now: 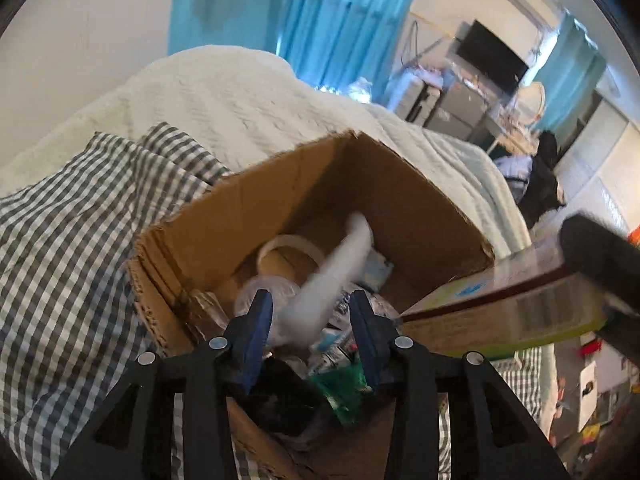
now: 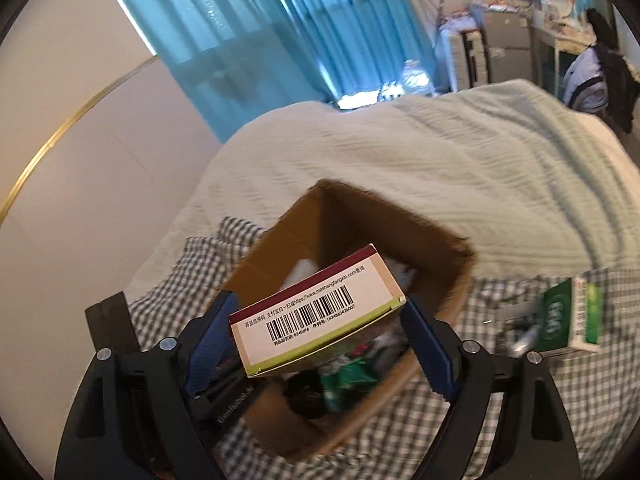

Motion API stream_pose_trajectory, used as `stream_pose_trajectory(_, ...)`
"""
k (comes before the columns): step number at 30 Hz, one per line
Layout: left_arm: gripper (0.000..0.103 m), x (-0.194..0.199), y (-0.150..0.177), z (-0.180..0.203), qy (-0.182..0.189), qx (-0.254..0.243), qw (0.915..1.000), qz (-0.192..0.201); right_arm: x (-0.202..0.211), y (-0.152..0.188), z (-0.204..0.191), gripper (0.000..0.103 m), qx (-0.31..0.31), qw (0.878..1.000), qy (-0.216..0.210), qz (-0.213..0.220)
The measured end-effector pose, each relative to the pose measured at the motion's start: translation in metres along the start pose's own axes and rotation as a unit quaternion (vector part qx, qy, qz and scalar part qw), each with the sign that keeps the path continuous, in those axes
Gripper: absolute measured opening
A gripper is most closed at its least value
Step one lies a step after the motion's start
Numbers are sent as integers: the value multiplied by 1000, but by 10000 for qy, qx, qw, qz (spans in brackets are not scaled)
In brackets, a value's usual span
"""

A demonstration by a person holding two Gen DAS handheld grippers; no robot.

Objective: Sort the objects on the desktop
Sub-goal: 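Carry the foam tube and Amoxicillin box over the box and release both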

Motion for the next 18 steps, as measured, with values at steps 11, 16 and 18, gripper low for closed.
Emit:
stream_pose_trajectory(11,68,12,-5,11,175,156,9996,145,39,-14,48,85,-12,9984,467,328)
stream_pose_trajectory(16,68,19,-1,50,416,-150,9989,162,70,-13,121,85,-308,9919,1167,391)
stream_pose_trajectory(18,68,21,2,71,522,-316,9980,139,78,-4,160,85,-590,9875,1437,276)
Point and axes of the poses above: each gripper's, at about its wrist camera, not at the fingertips, and x roughly against the way its jaws point, z to its right, y to its underside, the point moved 7 cm from there along -x, roughly the way its jaws point, and after that the axes turned 3 degrees about -y, right-handed, at the moved point
